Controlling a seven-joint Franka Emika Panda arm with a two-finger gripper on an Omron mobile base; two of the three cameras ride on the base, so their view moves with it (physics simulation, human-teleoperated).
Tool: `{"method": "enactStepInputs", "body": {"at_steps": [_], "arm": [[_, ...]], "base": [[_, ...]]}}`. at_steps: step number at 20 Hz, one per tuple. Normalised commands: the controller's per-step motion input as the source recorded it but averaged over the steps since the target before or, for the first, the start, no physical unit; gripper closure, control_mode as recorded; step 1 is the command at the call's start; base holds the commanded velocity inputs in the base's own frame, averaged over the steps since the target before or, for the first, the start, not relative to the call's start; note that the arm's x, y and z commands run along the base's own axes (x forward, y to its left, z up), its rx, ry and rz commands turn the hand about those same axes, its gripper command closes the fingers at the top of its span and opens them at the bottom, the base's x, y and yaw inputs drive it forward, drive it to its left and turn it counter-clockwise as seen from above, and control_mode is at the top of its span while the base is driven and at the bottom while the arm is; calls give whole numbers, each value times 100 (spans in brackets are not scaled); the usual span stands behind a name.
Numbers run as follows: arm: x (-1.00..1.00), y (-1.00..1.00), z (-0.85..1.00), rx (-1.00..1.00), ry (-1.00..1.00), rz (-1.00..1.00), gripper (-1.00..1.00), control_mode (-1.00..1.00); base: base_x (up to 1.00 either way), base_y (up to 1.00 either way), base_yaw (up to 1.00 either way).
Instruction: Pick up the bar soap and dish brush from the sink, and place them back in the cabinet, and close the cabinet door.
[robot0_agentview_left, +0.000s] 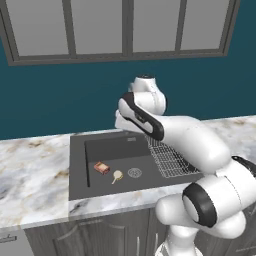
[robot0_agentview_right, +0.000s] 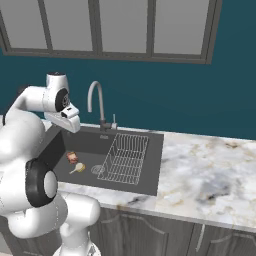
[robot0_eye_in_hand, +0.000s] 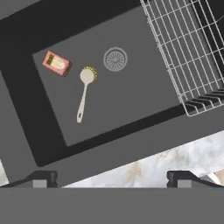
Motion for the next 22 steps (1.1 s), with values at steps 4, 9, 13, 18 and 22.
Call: {"method": "enactStepInputs", "body": {"at_steps": [4,9,13,18,22], "arm": [[18,20,-46,0,3,-7,-100,-100],[13,13,-43,0,6,-4,-100,-100],[21,11,-40,0,3,-3,-100,-100],[9,3,-31,0,7,0,-100,-100],[1,0,-34,0,7,0,-100,-100]], "base": [[0,0,0],[0,0,0],[0,0,0],[0,0,0],[0,0,0]]}}
